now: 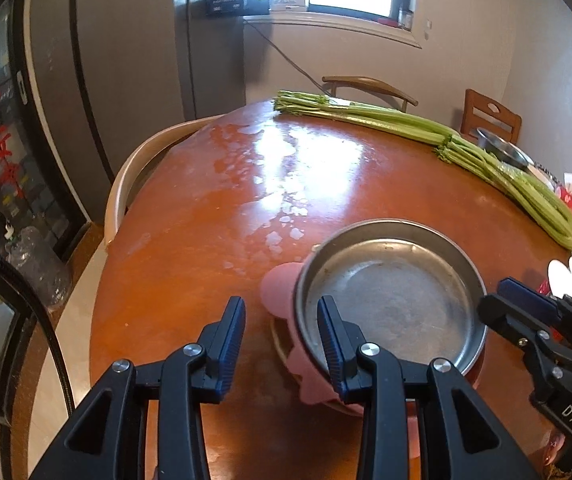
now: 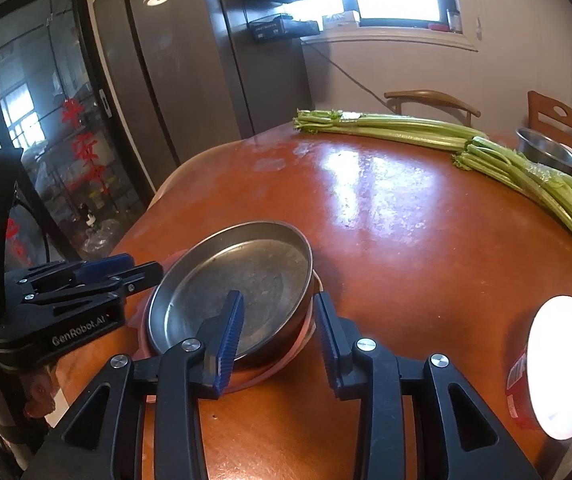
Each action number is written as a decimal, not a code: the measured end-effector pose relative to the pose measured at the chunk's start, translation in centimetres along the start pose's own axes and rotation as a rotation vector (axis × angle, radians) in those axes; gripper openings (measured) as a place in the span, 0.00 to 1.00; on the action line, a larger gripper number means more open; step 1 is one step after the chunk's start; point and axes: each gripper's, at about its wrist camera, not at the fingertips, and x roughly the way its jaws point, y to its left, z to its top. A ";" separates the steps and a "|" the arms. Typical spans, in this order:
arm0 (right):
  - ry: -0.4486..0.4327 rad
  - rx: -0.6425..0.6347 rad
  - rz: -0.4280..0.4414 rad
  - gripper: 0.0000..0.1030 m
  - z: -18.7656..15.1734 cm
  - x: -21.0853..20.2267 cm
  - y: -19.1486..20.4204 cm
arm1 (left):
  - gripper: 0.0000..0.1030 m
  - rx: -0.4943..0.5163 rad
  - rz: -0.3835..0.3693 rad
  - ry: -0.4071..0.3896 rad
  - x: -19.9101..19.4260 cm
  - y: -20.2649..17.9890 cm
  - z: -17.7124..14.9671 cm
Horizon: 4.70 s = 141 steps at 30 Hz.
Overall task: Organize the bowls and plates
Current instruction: 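Lower the steel tray onto the pink bear-eared plate with the left tool, then open the left tool and move it toward the deep steel bowl, then close the left tool on the rim of the deep steel bowl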
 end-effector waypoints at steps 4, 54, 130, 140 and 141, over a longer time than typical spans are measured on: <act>-0.007 0.003 0.000 0.38 0.0 -0.6 -0.1 | 0.36 -0.037 -0.041 0.021 -0.2 1.4 0.3; 0.064 0.125 -0.063 0.58 -2.4 -0.8 -4.4 | 0.42 0.049 -0.150 0.172 5.5 -7.3 0.8; -0.145 0.403 -0.453 0.67 -14.9 -24.7 -20.9 | 0.52 0.450 -0.421 0.051 -5.2 -33.1 -9.4; -0.088 0.376 -0.417 0.67 -15.5 -22.3 -20.9 | 0.52 0.406 -0.421 0.077 -3.2 -32.8 -9.4; -0.084 0.371 -0.418 0.67 -15.5 -22.0 -20.9 | 0.52 0.409 -0.411 0.077 -3.1 -32.9 -9.5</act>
